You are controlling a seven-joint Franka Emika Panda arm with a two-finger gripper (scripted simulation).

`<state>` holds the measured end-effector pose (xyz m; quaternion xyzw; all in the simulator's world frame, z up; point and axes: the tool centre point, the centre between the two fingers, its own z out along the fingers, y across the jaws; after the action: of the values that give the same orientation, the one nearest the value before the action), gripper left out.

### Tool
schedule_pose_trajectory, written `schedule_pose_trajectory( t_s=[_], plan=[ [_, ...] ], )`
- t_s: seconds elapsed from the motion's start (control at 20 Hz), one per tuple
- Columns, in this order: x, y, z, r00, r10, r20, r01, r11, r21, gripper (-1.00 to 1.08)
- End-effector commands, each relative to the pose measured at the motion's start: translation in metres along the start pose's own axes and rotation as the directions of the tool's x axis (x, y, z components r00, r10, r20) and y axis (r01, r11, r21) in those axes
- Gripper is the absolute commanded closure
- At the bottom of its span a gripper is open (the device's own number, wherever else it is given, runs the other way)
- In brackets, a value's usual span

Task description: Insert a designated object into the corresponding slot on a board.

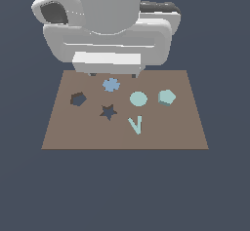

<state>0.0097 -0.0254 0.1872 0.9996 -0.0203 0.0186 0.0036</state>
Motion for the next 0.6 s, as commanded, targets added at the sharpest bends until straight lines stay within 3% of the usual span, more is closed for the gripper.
schedule_pose_trajectory(
  t_s=[0.0, 0.55],
  plan=[
    [0.0, 0.0, 0.0, 1.0, 0.0, 0.0, 0.0, 1.0, 0.0, -0.92],
    [-0.0075, -0.0064, 0.0072, 0.998, 0.069, 0.002, -0.069, 0.998, -0.001, -0.92]
  ],
)
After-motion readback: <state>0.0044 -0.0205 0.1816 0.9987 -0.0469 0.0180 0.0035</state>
